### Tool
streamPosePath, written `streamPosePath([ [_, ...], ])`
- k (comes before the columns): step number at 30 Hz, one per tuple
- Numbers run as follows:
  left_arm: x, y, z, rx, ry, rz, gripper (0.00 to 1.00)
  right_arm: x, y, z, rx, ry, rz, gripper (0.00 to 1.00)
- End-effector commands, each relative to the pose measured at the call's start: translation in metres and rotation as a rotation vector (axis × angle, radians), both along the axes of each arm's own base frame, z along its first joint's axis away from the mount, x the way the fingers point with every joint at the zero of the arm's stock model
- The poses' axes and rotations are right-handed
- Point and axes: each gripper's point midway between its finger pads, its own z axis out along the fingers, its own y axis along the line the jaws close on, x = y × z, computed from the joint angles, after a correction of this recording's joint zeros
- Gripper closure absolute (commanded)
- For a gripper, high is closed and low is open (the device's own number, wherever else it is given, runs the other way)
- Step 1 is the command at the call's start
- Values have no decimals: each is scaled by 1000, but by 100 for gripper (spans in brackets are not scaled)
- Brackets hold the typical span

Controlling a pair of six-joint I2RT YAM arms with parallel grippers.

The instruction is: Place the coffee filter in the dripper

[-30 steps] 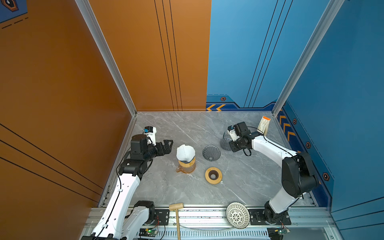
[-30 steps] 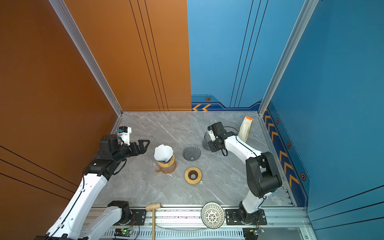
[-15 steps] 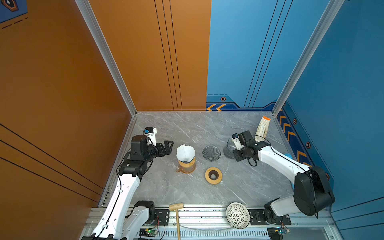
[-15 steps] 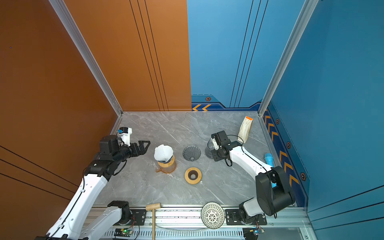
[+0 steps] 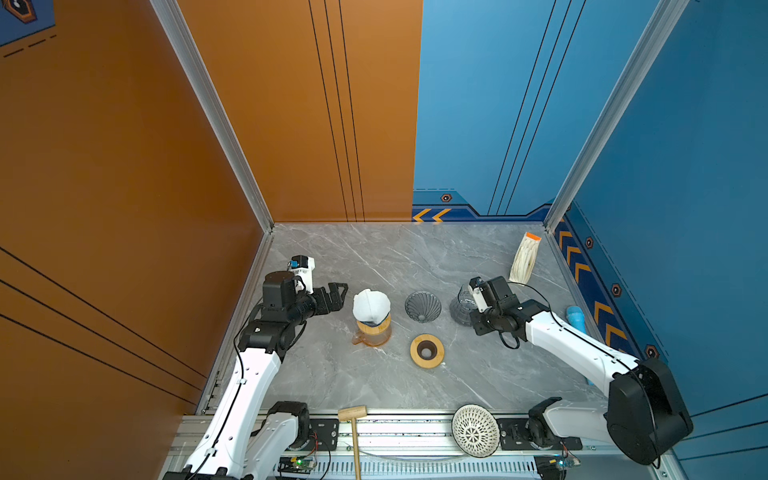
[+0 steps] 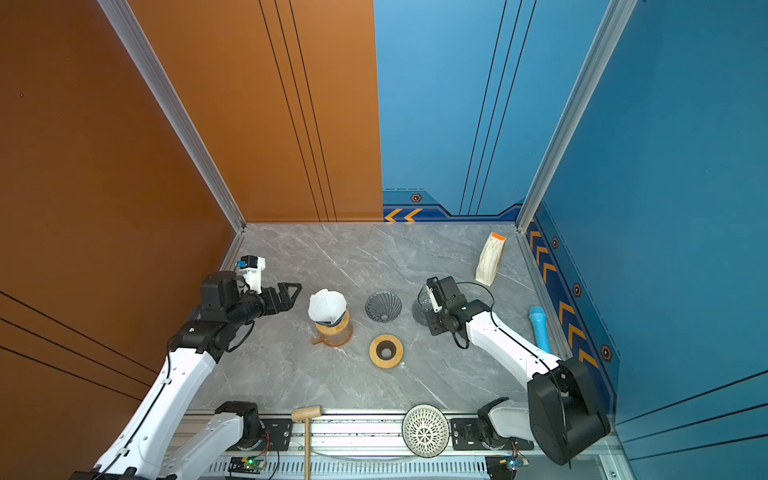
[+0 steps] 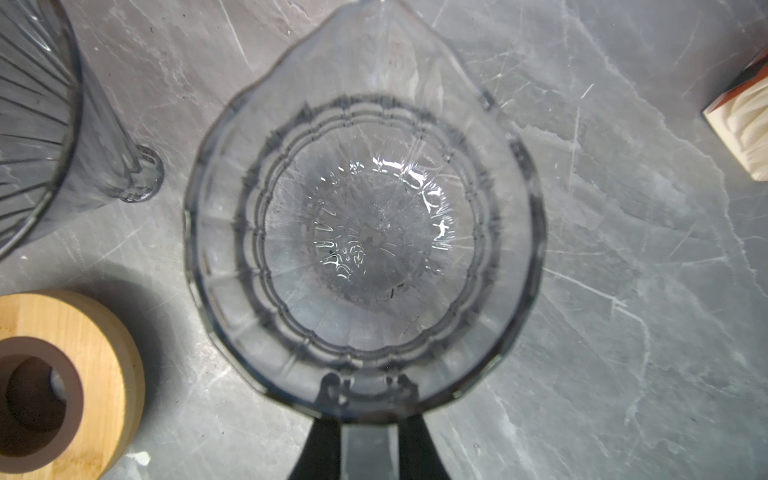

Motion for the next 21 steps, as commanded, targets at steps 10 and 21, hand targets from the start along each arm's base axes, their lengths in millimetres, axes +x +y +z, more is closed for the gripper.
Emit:
streamPosePath([
  [10, -5, 1, 3, -7, -13, -6, 2, 9, 2, 0, -3, -53, -19, 98],
  [21, -5, 2, 4, -7, -16, -3, 2, 9, 8, -11, -14, -7, 13, 95],
])
